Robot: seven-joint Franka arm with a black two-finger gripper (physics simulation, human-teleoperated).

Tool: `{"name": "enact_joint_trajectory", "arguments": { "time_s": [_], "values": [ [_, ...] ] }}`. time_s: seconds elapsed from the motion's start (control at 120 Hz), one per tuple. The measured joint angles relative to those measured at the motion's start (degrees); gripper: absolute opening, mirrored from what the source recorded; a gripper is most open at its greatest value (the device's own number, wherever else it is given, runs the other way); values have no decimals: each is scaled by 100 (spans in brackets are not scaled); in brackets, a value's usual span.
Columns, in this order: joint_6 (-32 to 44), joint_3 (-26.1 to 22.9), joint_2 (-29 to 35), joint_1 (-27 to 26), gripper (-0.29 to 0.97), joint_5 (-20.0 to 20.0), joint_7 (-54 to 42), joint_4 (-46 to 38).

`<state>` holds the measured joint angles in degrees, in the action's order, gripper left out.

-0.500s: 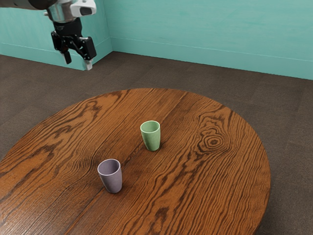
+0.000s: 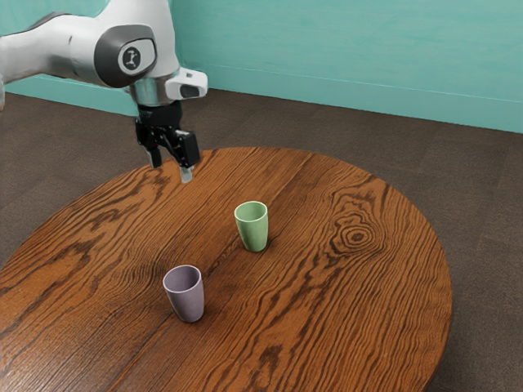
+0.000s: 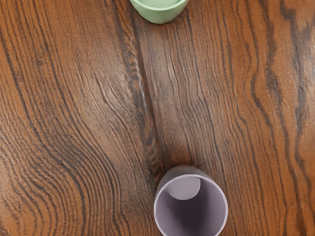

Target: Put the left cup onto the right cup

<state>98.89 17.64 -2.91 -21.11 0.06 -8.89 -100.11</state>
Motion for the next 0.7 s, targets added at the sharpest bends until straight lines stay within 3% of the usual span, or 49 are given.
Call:
{"name": "enact_joint_trajectory", "arguments": {
  "time_s": [0.225,0.5,0.7],
  "values": [
    [748,-78,29,-101,66,-164,195,-825],
    [1417,-111,808,-430,66,-242,940,-2137],
    [1949,-192,897,-501,66,-238,1506,-2843]
  ]
}}
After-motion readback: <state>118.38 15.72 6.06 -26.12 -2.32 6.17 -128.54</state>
